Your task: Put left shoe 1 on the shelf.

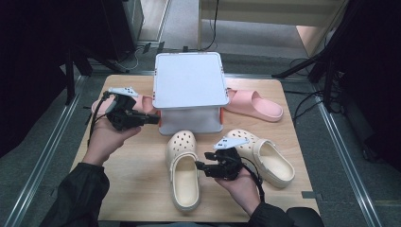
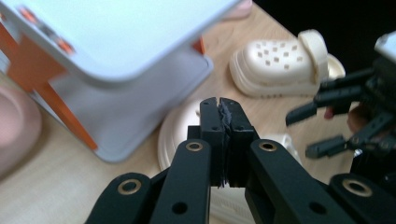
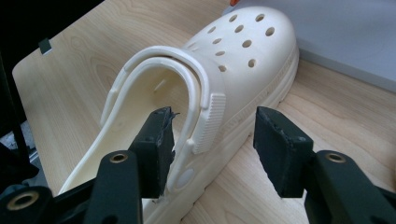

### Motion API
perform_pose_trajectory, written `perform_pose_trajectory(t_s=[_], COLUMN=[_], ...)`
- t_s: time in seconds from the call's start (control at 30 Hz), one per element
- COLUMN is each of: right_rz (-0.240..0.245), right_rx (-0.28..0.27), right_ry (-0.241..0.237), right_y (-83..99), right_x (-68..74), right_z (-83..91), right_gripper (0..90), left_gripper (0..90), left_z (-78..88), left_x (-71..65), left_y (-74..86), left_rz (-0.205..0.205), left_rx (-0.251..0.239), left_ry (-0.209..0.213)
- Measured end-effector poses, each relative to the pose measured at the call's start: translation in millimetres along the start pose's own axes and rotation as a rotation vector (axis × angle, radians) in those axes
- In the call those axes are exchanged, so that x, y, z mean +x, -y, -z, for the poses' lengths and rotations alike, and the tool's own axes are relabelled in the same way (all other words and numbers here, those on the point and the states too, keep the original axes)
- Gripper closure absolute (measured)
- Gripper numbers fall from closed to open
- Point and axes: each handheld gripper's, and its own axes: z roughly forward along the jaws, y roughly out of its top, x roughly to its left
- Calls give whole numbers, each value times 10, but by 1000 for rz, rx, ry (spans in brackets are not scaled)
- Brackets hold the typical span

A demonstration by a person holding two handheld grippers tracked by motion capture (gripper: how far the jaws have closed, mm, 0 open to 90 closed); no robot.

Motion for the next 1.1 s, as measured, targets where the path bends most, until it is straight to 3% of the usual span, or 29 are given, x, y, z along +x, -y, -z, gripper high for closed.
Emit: perform_pose_trajectory(t_s=[0.33, 0.53, 0.83, 1.03, 1.1], right_rz=[-14, -40, -68, -54, -54], right_rx=[14, 9, 13, 32, 44], right_ry=[35, 58, 69, 86, 83], right_y=[84, 138, 151, 138, 129], right_x=[33, 37, 87, 112, 113], right_z=[-5, 14, -82, -184, -219], right_gripper=[465, 449, 427, 431, 436], left_gripper=[895, 895, 894, 895, 894], left_z=[23, -63, -227, -216, -213], left_x=[175, 299, 408, 446, 432], left_y=[-304, -426, -374, -324, -322], left_rz=[-34, -41, -44, -28, -37], left_rx=[-14, -17, 26, -3, 0], left_ry=[-58, -72, -88, -58, -67])
